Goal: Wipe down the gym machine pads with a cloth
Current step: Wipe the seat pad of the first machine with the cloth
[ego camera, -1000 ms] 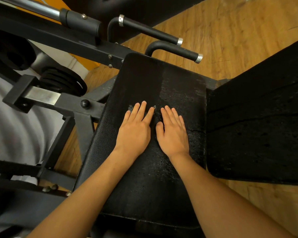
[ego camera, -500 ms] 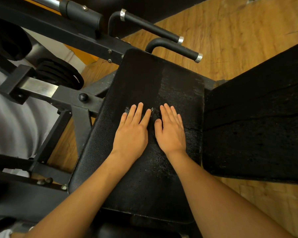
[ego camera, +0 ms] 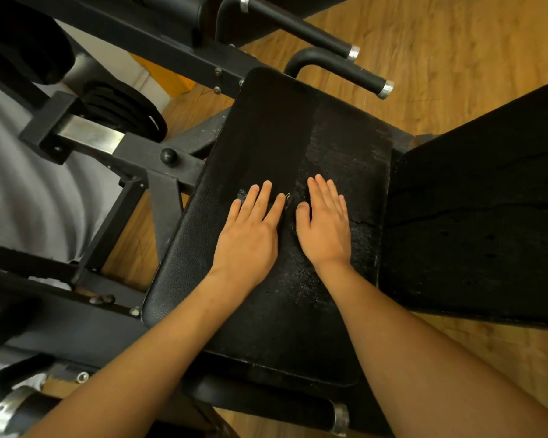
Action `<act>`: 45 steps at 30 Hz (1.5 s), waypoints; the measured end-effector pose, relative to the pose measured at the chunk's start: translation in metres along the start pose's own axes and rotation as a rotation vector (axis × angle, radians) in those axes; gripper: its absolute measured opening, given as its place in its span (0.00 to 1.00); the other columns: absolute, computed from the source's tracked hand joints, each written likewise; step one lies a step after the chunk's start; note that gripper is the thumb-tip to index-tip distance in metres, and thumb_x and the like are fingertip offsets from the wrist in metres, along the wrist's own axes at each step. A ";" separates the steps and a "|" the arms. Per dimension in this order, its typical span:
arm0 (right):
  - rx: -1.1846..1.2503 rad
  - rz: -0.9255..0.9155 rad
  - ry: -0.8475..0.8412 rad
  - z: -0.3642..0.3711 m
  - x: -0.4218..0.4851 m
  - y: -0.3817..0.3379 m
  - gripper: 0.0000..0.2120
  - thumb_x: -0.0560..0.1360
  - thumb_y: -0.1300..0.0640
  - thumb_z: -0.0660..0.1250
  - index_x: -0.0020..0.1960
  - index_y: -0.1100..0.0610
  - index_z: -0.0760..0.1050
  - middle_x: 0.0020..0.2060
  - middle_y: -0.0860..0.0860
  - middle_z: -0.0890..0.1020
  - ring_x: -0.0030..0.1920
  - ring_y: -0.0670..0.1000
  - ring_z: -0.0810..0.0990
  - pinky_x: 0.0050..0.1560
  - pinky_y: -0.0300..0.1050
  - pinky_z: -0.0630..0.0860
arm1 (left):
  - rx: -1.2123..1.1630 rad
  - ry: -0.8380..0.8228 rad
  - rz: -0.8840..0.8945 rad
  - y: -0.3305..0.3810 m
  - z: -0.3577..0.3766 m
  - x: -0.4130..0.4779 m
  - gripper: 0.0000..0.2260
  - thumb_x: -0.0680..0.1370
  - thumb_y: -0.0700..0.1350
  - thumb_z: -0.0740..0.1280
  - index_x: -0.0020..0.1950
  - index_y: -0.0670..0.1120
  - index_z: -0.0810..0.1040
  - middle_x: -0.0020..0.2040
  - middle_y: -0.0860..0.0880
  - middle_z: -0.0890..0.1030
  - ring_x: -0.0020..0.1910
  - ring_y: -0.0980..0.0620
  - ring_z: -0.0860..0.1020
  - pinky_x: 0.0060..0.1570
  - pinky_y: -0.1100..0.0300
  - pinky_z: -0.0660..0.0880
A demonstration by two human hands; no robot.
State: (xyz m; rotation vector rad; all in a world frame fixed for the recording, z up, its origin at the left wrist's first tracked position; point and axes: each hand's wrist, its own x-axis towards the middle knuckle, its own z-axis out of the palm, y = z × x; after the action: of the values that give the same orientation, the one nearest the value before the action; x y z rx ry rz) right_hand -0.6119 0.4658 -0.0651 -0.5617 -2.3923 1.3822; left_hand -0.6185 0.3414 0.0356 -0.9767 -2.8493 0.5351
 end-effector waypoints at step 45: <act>0.183 -0.050 -0.148 0.005 -0.140 -0.126 0.33 0.81 0.40 0.47 0.84 0.47 0.46 0.83 0.45 0.42 0.80 0.43 0.30 0.79 0.50 0.32 | 0.013 -0.093 0.131 -0.098 -0.038 0.077 0.26 0.86 0.54 0.52 0.84 0.50 0.53 0.84 0.47 0.49 0.83 0.45 0.45 0.78 0.43 0.43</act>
State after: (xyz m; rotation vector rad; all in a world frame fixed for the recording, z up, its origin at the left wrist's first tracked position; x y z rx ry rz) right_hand -0.5142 0.3369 0.0321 -0.3608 -2.3391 1.6511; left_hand -0.7294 0.3278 0.1025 -1.1729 -2.8717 0.6256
